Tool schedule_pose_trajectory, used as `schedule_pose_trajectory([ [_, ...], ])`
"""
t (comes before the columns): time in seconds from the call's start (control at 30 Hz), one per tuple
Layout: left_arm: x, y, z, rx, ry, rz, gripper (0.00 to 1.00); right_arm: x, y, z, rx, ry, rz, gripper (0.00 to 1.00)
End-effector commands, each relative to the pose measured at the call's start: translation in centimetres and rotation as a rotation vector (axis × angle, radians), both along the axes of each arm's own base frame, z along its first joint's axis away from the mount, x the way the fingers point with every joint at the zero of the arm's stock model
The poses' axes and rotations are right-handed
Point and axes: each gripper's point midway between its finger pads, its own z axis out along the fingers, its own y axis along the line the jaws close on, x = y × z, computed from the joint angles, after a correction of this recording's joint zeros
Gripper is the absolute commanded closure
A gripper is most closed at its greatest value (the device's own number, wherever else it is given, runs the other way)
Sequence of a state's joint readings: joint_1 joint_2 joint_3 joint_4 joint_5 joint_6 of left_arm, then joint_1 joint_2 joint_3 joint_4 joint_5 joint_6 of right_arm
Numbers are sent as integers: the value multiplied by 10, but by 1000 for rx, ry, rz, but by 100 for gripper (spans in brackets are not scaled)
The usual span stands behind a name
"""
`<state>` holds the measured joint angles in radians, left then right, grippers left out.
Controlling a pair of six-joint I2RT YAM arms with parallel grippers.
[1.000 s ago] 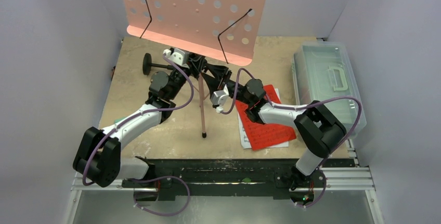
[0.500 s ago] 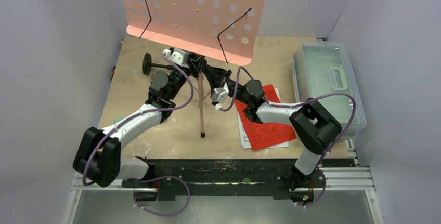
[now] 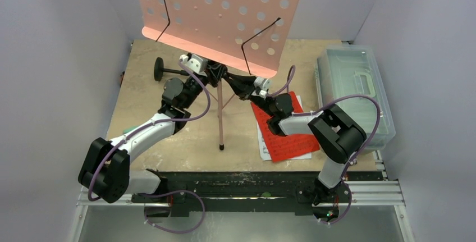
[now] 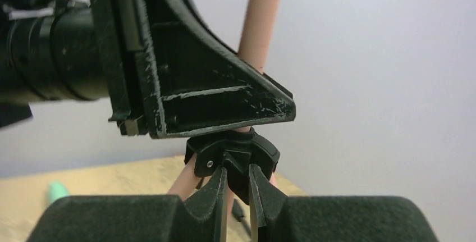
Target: Set up the instrument practice props
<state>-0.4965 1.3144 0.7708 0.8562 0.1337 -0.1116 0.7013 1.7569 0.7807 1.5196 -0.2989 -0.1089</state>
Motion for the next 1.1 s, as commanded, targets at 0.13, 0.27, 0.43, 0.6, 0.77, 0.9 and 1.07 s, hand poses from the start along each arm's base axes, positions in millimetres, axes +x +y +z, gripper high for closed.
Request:
schedule_pose_trajectory([
  [0.13,3,3,9,-29,20,2,100,-22,-9,24,447,493,307,100],
  [0.27,5,3,7,-27,25,8,100,-18,-10,20,579,818,378,100],
  [0.43,6,0,5,-32,35,-5,100,-14,13,-1,624,1351,516,100],
  [0.6,5,-1,4,-35,39,-10,100,-25,14,43,826,1540,833,100],
  [0.77,5,-1,4,-36,41,-11,100,-29,11,103,916,1496,1020,94],
  [0.9,4,-1,5,-40,43,-13,100,-22,7,91,907,1474,890,77],
  [1.07,3,0,8,-43,38,-8,100,-10,-35,32,874,1392,580,53],
])
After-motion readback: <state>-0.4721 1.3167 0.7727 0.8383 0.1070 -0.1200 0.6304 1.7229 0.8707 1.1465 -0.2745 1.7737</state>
